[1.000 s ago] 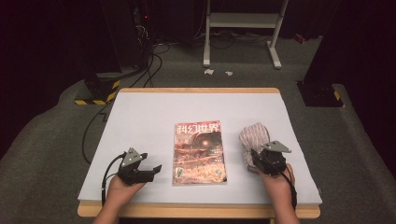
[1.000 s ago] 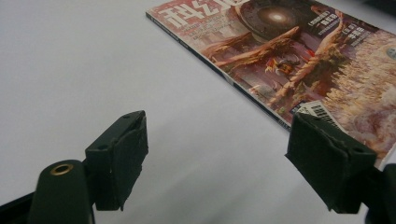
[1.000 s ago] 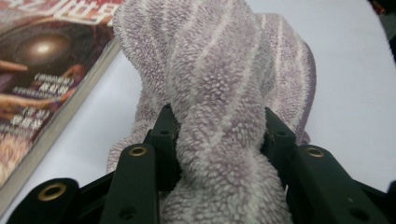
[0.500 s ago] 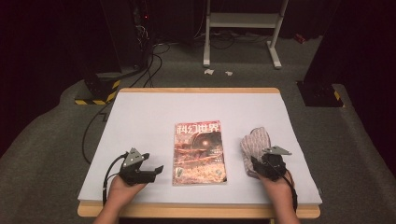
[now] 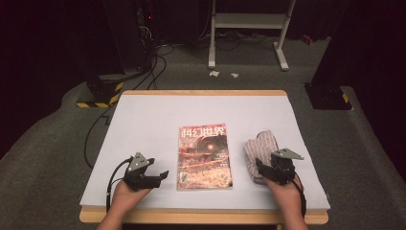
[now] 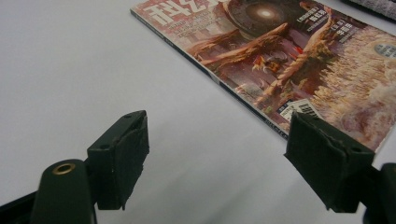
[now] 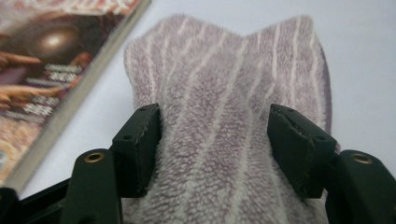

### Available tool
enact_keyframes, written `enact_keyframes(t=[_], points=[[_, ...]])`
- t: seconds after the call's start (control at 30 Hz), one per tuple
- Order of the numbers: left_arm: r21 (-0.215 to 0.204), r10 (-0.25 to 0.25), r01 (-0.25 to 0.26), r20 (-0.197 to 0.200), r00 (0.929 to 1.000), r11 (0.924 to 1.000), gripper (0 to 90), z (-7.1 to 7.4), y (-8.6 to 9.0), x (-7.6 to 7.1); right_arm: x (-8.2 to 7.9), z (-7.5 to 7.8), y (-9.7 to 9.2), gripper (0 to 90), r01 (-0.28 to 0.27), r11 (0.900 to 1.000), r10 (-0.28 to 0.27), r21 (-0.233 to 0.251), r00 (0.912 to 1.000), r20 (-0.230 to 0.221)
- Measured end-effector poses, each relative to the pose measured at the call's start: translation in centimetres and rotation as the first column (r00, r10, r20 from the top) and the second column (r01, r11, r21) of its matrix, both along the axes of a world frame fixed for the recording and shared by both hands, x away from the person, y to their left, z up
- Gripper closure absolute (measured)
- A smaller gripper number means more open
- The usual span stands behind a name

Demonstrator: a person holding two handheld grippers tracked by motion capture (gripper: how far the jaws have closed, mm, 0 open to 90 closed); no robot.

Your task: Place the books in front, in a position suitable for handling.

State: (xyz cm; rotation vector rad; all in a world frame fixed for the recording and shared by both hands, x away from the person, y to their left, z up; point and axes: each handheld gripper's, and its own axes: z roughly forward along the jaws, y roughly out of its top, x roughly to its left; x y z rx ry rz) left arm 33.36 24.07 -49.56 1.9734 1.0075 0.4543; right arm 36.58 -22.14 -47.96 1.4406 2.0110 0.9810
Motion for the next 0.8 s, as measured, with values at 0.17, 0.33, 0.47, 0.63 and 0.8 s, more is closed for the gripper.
enact_keyframes(t=[0.17, 0.33, 0.47, 0.63, 0.8], points=[[-0.001, -0.004, 0.004, -0.004, 1.0000, 1.0000, 22.1, 0.0, -0.2, -0.1, -0.6, 1.2, 0.4, 35.6, -0.013, 0.9998, 0.012, 0.012, 0.9990, 0.044], [0.007, -0.010, 0.010, -0.008, 0.9999, 0.9999, 22.6, -0.2, -0.5, 0.0, -1.3, 2.1, 1.4, 37.7, -0.034, 0.9994, 0.033, 0.003, 0.9949, 0.095], [0.007, -0.012, 0.012, -0.008, 0.9999, 0.9999, 22.9, -0.2, -0.8, 0.0, -1.7, 2.4, 2.1, 37.7, -0.060, 0.9982, 0.060, -0.002, 0.9919, 0.112], [0.016, -0.012, 0.012, -0.014, 0.9998, 0.9998, 23.4, -0.2, -1.2, 0.0, -2.1, 2.4, 3.4, 37.3, -0.101, 0.9949, 0.101, -0.006, 0.9881, 0.117], [0.011, -0.007, 0.007, -0.017, 0.9998, 0.9999, 23.4, -0.3, -1.6, 0.0, -2.5, 2.3, 5.0, 36.5, -0.154, 0.9881, 0.153, -0.002, 0.9814, 0.117]])
